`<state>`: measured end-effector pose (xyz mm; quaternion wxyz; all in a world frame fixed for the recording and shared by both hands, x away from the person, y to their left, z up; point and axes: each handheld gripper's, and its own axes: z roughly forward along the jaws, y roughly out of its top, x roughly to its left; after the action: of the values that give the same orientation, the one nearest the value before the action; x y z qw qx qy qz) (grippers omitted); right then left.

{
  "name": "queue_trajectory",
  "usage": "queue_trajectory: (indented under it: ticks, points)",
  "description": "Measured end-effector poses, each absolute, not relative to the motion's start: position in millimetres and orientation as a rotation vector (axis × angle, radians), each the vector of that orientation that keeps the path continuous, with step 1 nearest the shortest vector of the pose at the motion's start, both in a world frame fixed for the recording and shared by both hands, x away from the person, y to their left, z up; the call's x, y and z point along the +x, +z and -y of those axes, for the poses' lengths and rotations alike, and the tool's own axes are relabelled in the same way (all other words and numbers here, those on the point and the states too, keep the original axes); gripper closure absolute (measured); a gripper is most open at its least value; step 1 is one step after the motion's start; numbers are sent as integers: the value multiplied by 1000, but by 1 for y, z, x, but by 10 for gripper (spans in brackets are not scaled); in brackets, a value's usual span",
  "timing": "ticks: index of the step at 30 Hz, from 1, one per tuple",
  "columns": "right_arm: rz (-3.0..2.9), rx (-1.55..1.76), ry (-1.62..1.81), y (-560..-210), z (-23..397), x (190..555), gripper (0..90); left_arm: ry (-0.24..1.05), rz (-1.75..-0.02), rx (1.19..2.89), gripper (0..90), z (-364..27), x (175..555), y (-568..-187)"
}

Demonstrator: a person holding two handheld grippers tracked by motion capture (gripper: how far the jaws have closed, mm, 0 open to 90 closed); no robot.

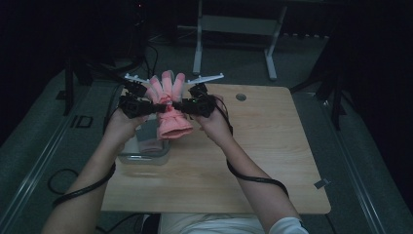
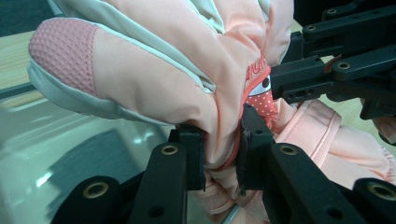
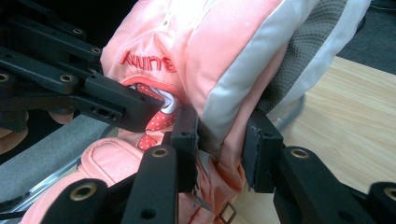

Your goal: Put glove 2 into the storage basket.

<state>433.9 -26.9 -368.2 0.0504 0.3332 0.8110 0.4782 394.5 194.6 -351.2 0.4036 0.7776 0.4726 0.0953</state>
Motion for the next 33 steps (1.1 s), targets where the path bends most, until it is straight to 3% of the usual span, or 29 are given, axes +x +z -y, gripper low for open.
queue_trajectory:
  ticks: [20, 33]
  points:
    - [-2569, 945, 1438, -377, -48, 442, 693, 254, -1319, 1908, 753, -259, 385, -364]
    - [-2592, 1029, 1365, -415, -58, 459, 692, 144, -1357, 1894, 752, -267, 411, -409]
